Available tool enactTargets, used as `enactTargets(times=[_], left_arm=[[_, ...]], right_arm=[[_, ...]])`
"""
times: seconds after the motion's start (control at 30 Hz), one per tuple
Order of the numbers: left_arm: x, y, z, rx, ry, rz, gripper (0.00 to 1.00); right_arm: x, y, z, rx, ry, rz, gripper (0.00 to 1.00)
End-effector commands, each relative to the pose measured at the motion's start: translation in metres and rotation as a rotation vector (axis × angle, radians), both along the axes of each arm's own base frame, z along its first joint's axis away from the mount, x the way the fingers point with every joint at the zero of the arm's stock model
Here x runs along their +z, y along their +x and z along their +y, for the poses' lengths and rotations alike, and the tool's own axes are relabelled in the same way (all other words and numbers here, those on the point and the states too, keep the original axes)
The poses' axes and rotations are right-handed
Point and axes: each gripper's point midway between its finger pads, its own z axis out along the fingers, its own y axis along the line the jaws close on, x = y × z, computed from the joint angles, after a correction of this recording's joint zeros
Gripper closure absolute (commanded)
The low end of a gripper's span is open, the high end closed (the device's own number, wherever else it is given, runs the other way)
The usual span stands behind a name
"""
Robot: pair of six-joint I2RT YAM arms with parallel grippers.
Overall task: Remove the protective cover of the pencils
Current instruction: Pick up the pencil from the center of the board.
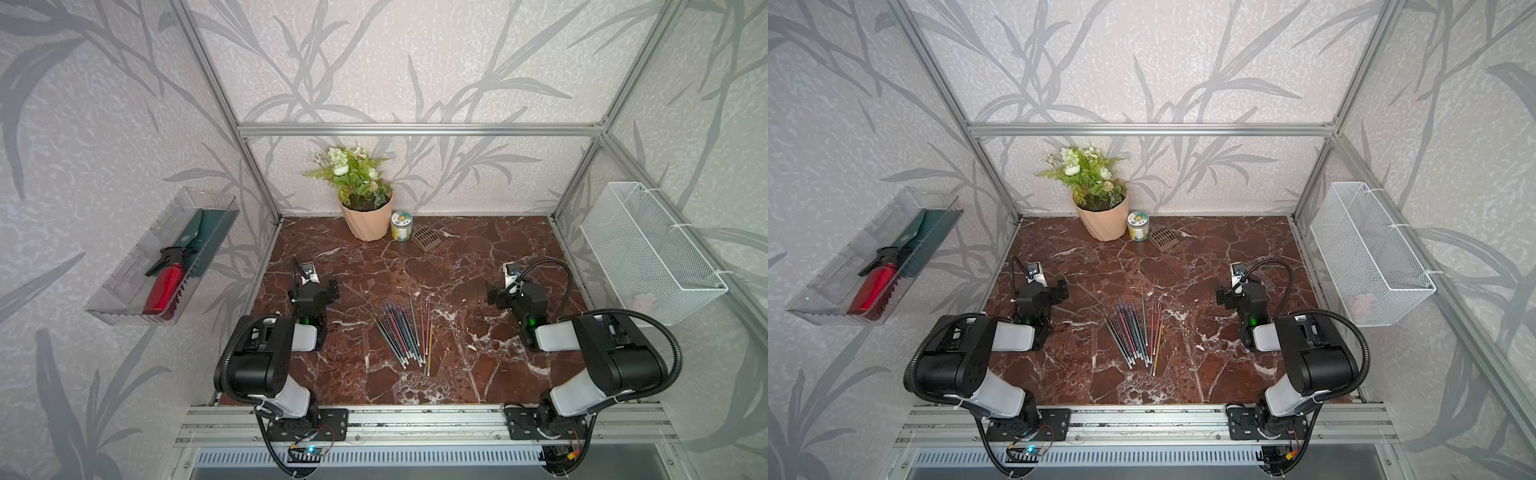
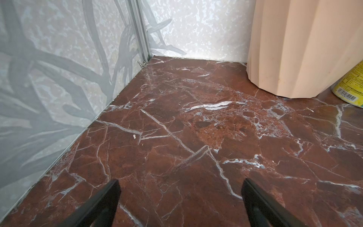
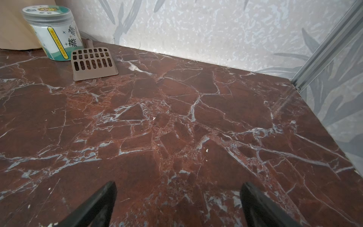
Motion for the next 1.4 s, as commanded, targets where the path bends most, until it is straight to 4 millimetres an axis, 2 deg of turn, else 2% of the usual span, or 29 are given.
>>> enactTargets(times=[0.0, 0.47, 0.6, 0.7, 0.73, 0.8, 0.83, 0.87, 0.93, 0.97, 1.03, 1.07, 1.17, 1.2, 1.27, 1.37], left_arm=[[0.008, 0.006, 0.0, -0.009, 0.017, -0.023, 0.01], [0.008, 0.006, 0.0, -0.007, 0.018, -0.024, 0.01], [0.032, -0.01, 0.013, 0.086, 0.027, -0.08, 0.01], [0.054, -0.023, -0.002, 0.026, 0.064, -0.134, 0.01], [0.062, -0.028, -0.001, 0.048, 0.078, -0.155, 0.01], [0.083, -0.039, 0.008, 0.144, 0.005, -0.213, 0.01], [0.088, -0.041, 0.008, 0.155, -0.07, -0.218, 0.01], [0.092, -0.041, -0.003, 0.085, -0.097, -0.163, 0.01], [0.097, -0.049, -0.02, 0.004, -0.167, -0.038, 0.01], [0.107, -0.05, -0.03, -0.058, -0.195, -0.063, 0.01], [0.11, -0.055, -0.051, -0.187, -0.24, -0.152, 0.01], [0.108, -0.062, -0.051, -0.189, -0.268, -0.228, 0.01], [0.095, -0.094, -0.003, 0.095, -0.482, -0.463, 0.01], [0.097, -0.097, -0.004, 0.087, -0.494, -0.456, 0.01], [0.105, -0.1, -0.015, 0.038, -0.48, -0.336, 0.01], [0.118, -0.109, -0.018, 0.042, -0.503, -0.266, 0.01]], right_arm=[[0.01, 0.007, -0.002, -0.012, 0.0, -0.038, 0.01], [0.014, 0.004, -0.005, -0.039, -0.007, -0.063, 0.01], [0.04, -0.008, -0.013, -0.105, -0.022, -0.129, 0.01], [0.068, -0.019, -0.015, -0.153, -0.047, -0.167, 0.01], [0.076, -0.021, -0.018, -0.194, -0.02, -0.164, 0.01], [0.087, -0.029, -0.037, -0.37, 0.228, -0.066, 0.01], [0.09, -0.03, -0.033, -0.354, 0.335, 0.009, 0.01], [0.096, -0.031, -0.019, -0.268, 0.414, 0.094, 0.01], [0.114, -0.038, 0.023, -0.021, 0.468, 0.165, 0.01], [0.12, -0.048, 0.038, 0.066, 0.504, 0.192, 0.01], [0.13, -0.06, 0.039, 0.074, 0.6, 0.137, 0.01], [0.135, -0.069, 0.039, 0.091, 0.643, 0.065, 0.01], [0.155, -0.094, 0.031, 0.139, 0.792, -0.182, 0.01], [0.157, -0.1, 0.032, 0.15, 0.794, -0.174, 0.01], [0.16, -0.109, 0.033, 0.135, 0.742, -0.099, 0.01], [0.168, -0.114, 0.037, 0.141, 0.702, -0.031, 0.01]])
